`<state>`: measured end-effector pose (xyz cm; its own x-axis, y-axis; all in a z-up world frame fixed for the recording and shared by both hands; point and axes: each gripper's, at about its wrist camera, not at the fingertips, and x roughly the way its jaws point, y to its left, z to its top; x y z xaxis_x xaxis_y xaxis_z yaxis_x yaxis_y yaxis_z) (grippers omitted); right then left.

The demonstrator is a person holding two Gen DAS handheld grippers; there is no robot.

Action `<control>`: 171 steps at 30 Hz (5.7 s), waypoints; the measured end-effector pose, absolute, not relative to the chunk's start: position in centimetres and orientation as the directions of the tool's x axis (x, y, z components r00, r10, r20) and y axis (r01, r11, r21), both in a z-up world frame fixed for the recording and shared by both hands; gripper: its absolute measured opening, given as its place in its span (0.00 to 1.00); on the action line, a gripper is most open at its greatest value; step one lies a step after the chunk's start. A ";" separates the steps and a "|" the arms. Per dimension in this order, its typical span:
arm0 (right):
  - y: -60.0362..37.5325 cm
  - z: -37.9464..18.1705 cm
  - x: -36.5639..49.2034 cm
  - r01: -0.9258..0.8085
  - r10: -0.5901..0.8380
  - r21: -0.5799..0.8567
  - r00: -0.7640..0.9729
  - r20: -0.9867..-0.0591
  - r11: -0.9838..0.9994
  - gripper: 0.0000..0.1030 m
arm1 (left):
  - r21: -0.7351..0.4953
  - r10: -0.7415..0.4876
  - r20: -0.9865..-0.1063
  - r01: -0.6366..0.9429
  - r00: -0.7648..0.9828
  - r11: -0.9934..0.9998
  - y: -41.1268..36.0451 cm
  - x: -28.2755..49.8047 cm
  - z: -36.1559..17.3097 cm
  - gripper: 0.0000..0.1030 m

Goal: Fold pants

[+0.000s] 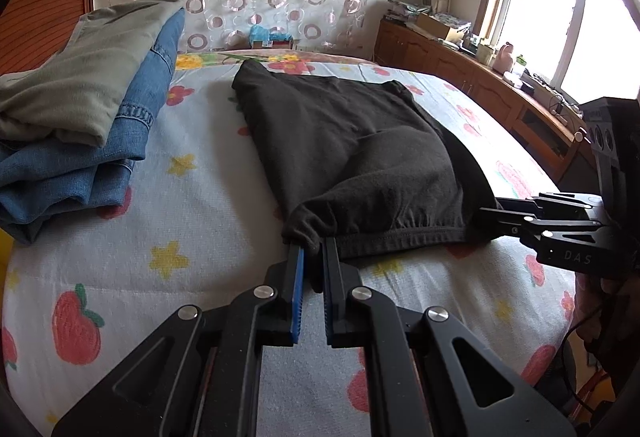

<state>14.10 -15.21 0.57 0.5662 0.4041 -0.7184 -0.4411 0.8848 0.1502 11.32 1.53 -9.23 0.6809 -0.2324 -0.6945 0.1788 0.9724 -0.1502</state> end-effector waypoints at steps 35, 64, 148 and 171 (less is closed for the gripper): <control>-21.6 5.6 4.3 -0.526 0.557 0.224 0.647 -0.521 0.821 0.06 | -0.144 -0.346 -0.540 0.321 0.767 0.936 -1.3 3.2 -0.3 0.08; -22.9 8.2 0.7 -0.563 0.564 0.157 0.684 -0.462 0.811 0.06 | -0.108 -0.389 -0.475 0.386 0.790 0.916 -2.6 0.0 4.0 0.08; -22.1 -2.1 10.1 -0.532 0.521 0.213 0.536 -0.664 0.819 0.05 | -0.184 -0.333 -0.696 0.290 0.636 0.939 1.2 6.3 -7.9 0.07; -21.2 -0.2 9.0 -0.560 0.519 0.150 0.590 -0.619 0.815 0.26 | -0.153 -0.296 -0.692 0.268 0.659 0.951 1.7 6.2 -6.8 0.51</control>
